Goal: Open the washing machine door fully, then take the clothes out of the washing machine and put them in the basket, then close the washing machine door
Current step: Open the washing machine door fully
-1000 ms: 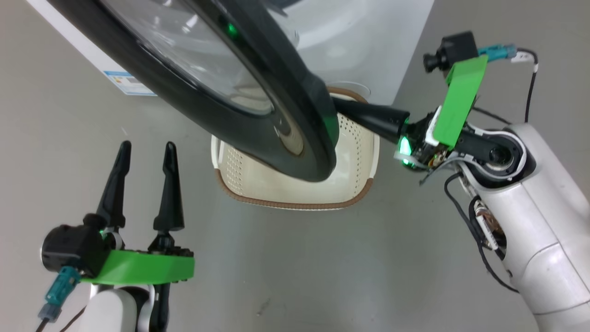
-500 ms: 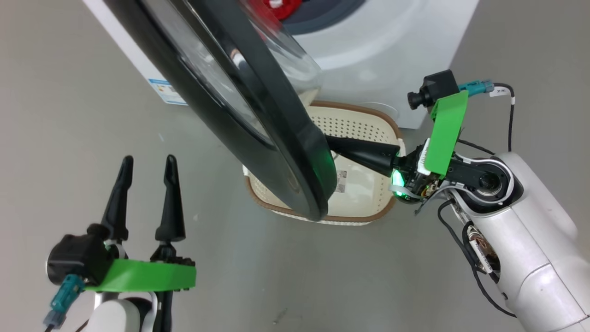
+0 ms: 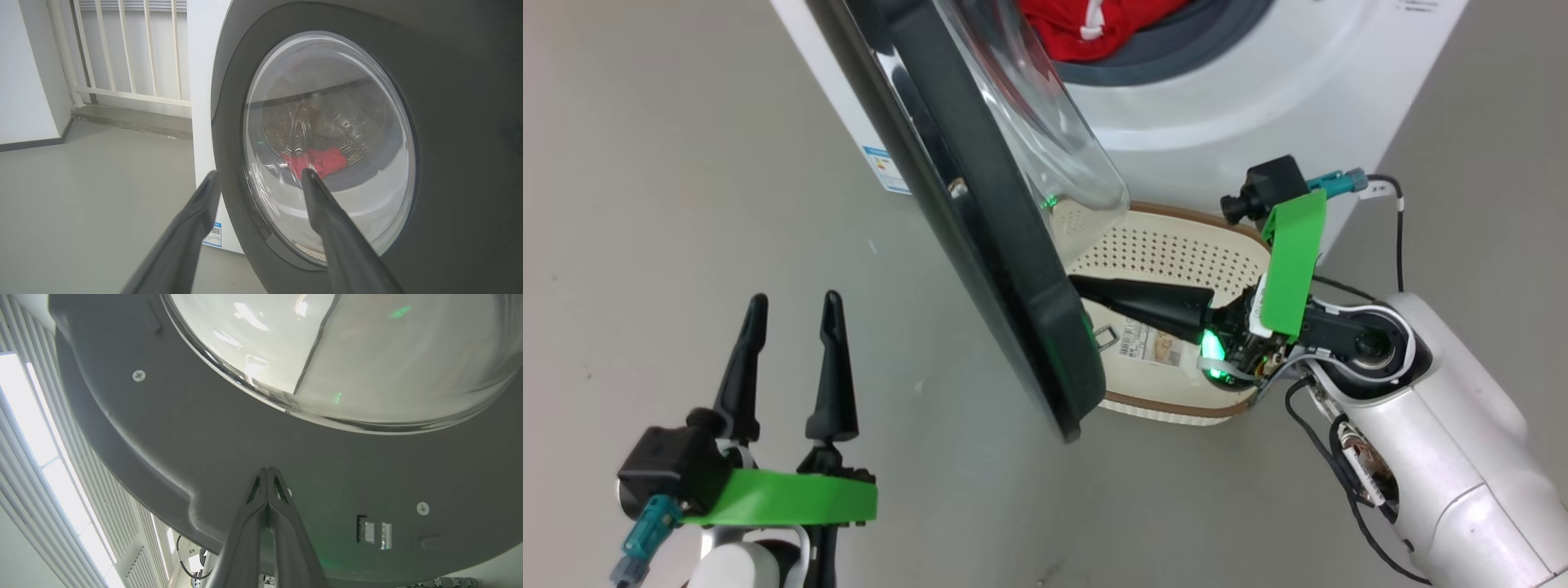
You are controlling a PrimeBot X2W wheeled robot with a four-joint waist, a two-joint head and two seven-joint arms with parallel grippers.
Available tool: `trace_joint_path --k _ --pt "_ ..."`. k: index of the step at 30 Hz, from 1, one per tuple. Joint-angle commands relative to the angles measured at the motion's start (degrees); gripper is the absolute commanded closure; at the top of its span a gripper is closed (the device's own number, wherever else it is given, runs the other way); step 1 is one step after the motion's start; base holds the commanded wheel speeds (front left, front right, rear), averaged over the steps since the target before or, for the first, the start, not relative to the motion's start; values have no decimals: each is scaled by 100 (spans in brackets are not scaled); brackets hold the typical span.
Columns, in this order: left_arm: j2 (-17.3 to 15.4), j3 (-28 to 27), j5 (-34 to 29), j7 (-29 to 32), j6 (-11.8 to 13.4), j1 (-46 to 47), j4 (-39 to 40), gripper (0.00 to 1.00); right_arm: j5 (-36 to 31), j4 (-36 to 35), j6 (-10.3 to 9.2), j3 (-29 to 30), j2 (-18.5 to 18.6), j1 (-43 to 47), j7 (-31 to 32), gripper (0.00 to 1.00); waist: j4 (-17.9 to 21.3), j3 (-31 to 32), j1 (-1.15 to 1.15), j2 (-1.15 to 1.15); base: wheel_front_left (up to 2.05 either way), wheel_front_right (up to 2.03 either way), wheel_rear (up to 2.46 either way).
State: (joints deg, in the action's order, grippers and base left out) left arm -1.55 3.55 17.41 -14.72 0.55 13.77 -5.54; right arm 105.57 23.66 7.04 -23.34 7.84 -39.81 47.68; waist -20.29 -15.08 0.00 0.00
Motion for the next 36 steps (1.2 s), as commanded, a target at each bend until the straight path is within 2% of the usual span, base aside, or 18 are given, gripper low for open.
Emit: trace_joint_path --k 1,25,36 --pt "-132 -167 27 -28 34 -64 109 0 61 -191 45 -104 -175 80 51 100 -112 88 0 0 0 0 0" --pt "-132 -6 129 -28 37 -329 -94 0 287 -76 45 -637 -241 377 63 100 -856 606 0 0 0 0 0" --pt "-132 -42 64 -28 -5 -417 -232 0 360 -52 45 -759 -223 495 5 100 -1060 810 0 0 0 0 0"
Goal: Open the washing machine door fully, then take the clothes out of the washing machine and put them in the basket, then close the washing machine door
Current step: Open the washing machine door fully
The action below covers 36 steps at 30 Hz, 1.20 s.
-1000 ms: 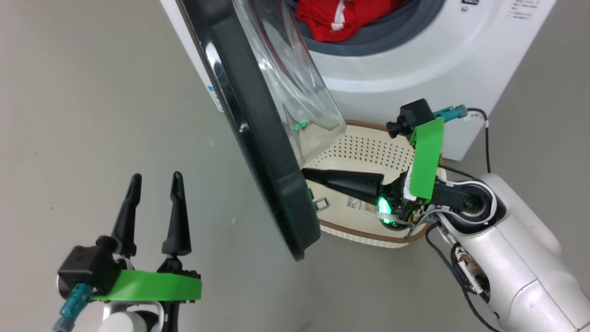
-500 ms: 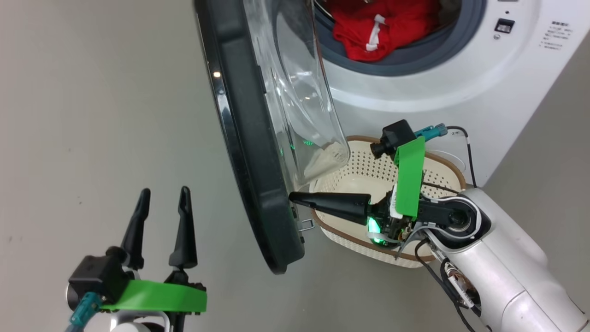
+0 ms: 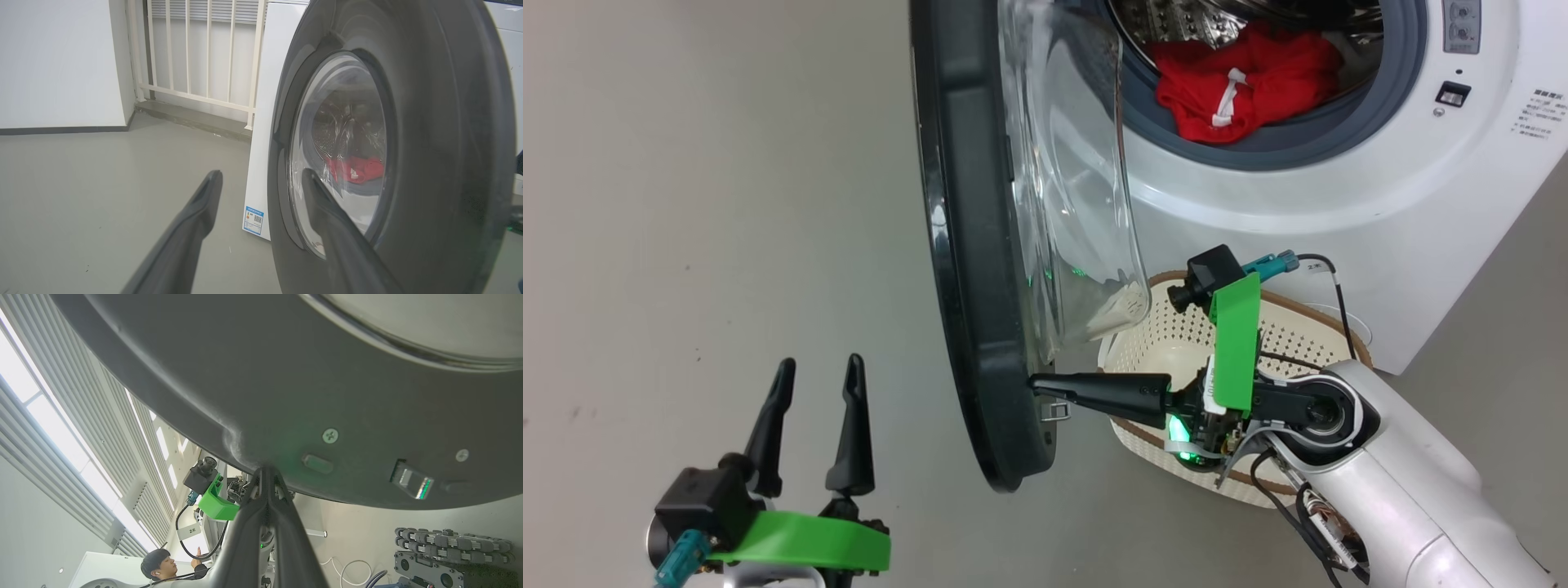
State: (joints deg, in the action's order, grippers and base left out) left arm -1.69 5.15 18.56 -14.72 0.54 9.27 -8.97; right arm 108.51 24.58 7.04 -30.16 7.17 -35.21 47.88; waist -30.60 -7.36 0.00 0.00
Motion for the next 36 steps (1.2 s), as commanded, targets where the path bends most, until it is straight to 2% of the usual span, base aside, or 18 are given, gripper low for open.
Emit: trace_joint_path --k 1,13,17,18,19,20,26,31,36 --pt "-119 -201 -51 -28 -4 33 111 0 67 -144 45 -77 -156 35 -16 100 -29 39 0 0 0 0 0" --pt "-119 -187 -26 -28 17 -34 123 0 84 -143 45 -148 -69 30 -116 100 5 56 0 0 0 0 0" --pt "-119 -206 -32 -28 7 -21 119 0 -113 -259 45 -82 36 13 -397 100 47 45 0 0 0 0 0" --pt "-119 -212 -35 -28 6 -17 118 0 -227 -324 45 -68 86 8 -500 58 54 46 0 0 0 0 0" --pt "-119 -220 -38 -28 4 -15 120 0 -346 -404 45 -52 134 14 -608 11 64 46 0 0 0 0 0" --pt "-119 -231 -42 -28 4 -15 122 0 -464 -487 45 -34 180 31 -721 0 74 50 0 0 0 0 0" --pt "-119 -342 -52 -28 18 -65 155 0 -1361 -978 45 195 431 179 -1764 0 156 75 0 0 0 0 0" --pt "-119 -480 19 -28 127 -131 256 0 -2981 -1206 45 81 748 264 -3135 0 246 73 0 0 0 0 0" --pt "-119 -648 -11 -28 90 -150 371 0 -3594 -1053 45 162 610 487 -4163 0 351 61 0 0 0 0 0"
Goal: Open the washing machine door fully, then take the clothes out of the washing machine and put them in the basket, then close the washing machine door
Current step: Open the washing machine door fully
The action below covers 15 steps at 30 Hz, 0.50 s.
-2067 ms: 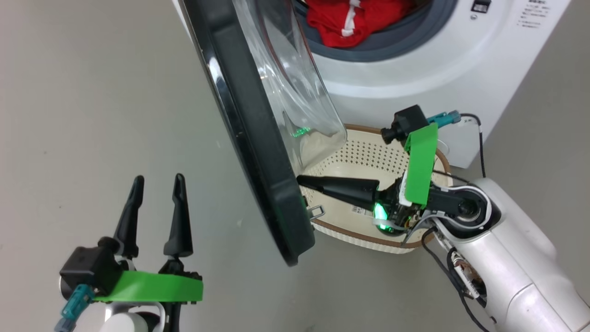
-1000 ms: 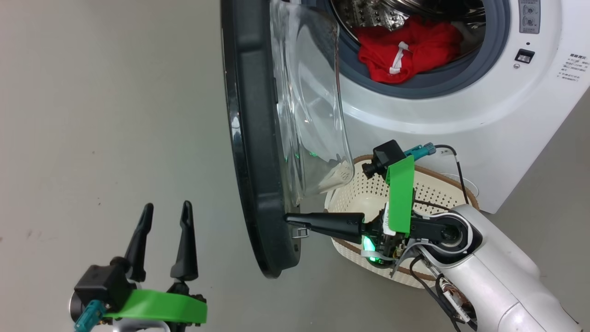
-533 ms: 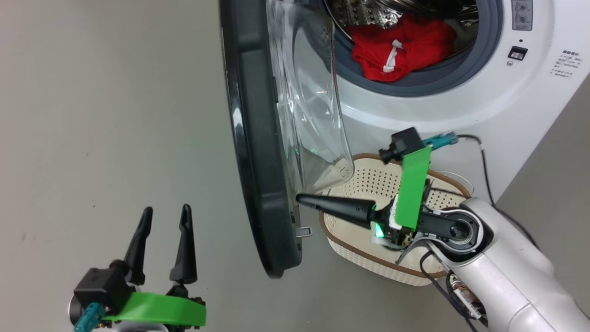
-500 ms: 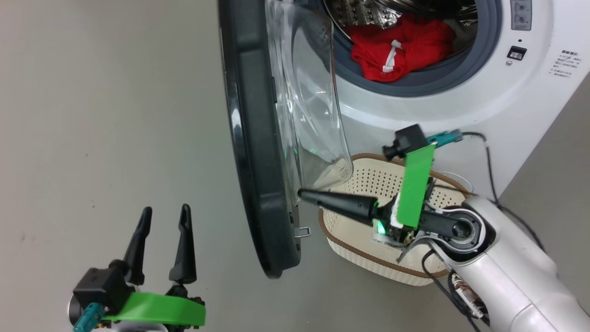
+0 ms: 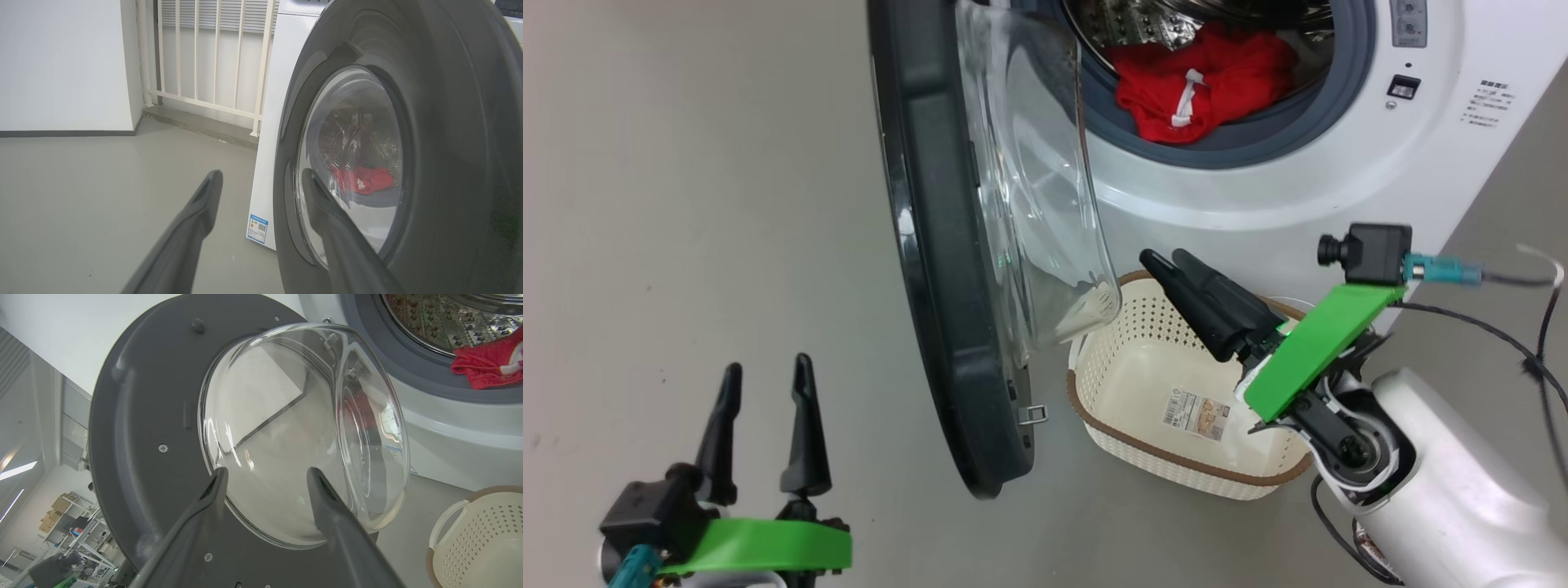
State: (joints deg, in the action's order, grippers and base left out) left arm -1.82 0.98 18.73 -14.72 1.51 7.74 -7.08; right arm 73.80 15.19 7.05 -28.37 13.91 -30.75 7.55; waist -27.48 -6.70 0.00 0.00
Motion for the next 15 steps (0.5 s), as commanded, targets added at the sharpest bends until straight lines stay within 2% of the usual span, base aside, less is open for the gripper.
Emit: trace_joint_path --k 1,7,8,12,15 --pt "-106 -269 -53 -28 -19 -5 207 0 -299 -40 44 -2 -67 65 -335 0 59 -6 0 0 0 0 0" --pt "-106 -307 -256 -28 -50 -118 308 0 -1591 574 44 147 -162 172 -1675 0 180 37 0 0 0 0 0" --pt "-106 -307 -256 -28 -50 -118 308 0 -1591 574 44 147 -162 172 -1675 0 180 37 0 0 0 0 0" --pt "-106 -286 -291 -28 -17 -211 392 0 -2539 814 44 282 -263 220 -2129 0 228 76 0 0 0 0 0" --pt "-106 -306 -292 -28 -11 -252 467 0 -3330 818 44 615 -397 320 -2234 0 243 92 0 0 0 0 0"
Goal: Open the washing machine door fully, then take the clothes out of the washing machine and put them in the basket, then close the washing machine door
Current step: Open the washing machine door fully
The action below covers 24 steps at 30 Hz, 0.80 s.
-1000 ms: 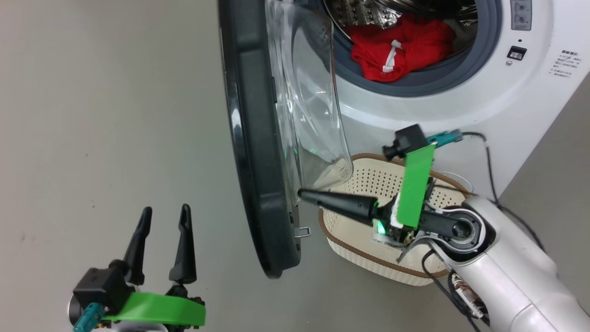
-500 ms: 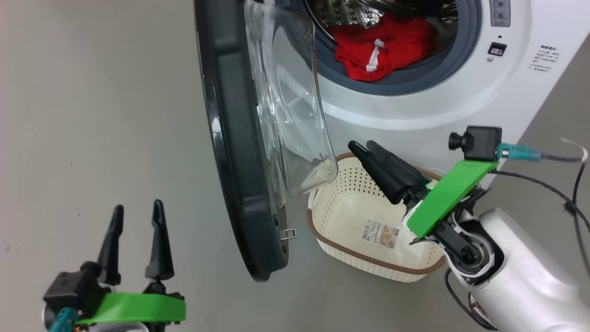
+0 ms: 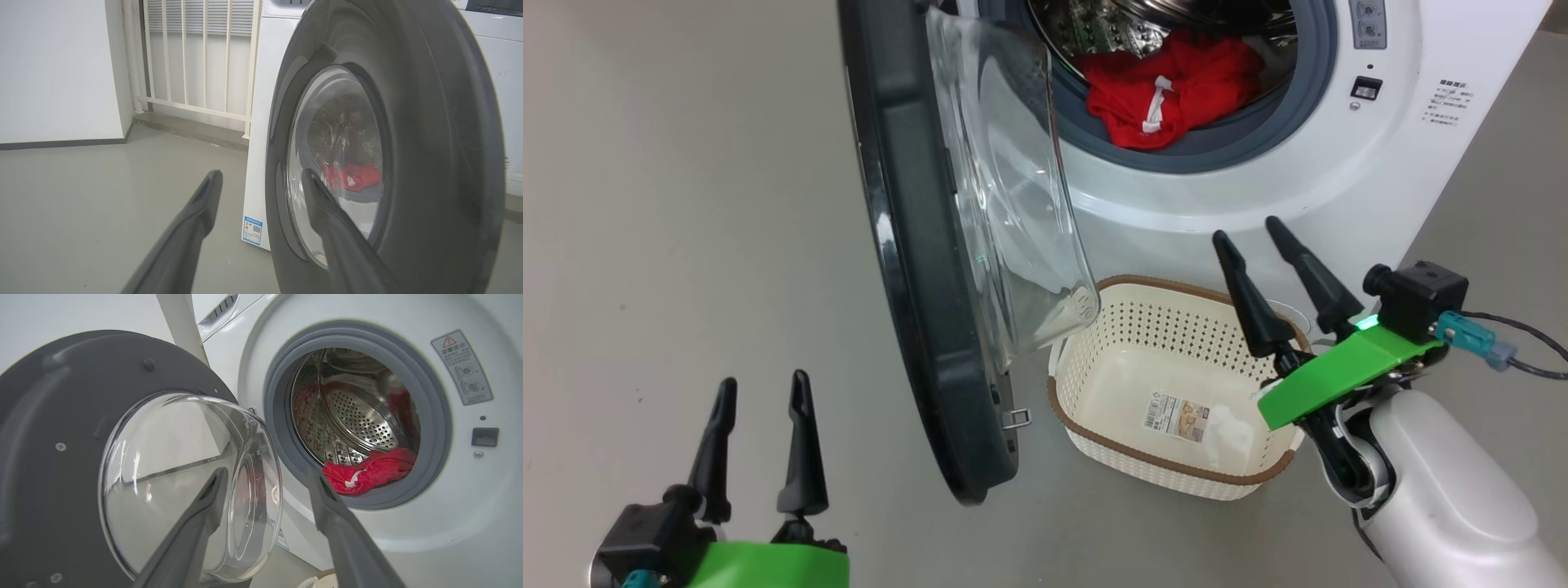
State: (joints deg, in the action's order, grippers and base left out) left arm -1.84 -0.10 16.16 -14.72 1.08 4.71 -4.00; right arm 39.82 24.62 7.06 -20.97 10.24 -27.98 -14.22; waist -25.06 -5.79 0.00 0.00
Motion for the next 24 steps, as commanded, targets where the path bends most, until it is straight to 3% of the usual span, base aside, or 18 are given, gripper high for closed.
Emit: trace_joint_path --k 1,6,10,15,24 --pt "-104 -211 -53 -28 35 44 194 0 -212 -157 43 42 -93 94 -67 0 1 3 0 0 0 0 0" --pt "-104 -245 0 -28 105 -6 344 0 -1688 -720 43 964 -482 519 -75 0 -18 15 0 0 0 0 0" --pt "-104 -192 -70 -28 150 -76 427 0 -2419 -1052 43 1326 -663 890 -76 0 -36 39 0 0 0 0 0" --pt "-104 -150 -142 -28 145 -126 427 0 -2811 -1406 43 1537 -730 1286 -77 0 -58 81 0 0 0 0 0" --pt "-104 -82 -142 -28 145 -202 388 0 -2620 -1692 43 1436 -735 1919 -77 0 -73 186 0 0 0 0 0"
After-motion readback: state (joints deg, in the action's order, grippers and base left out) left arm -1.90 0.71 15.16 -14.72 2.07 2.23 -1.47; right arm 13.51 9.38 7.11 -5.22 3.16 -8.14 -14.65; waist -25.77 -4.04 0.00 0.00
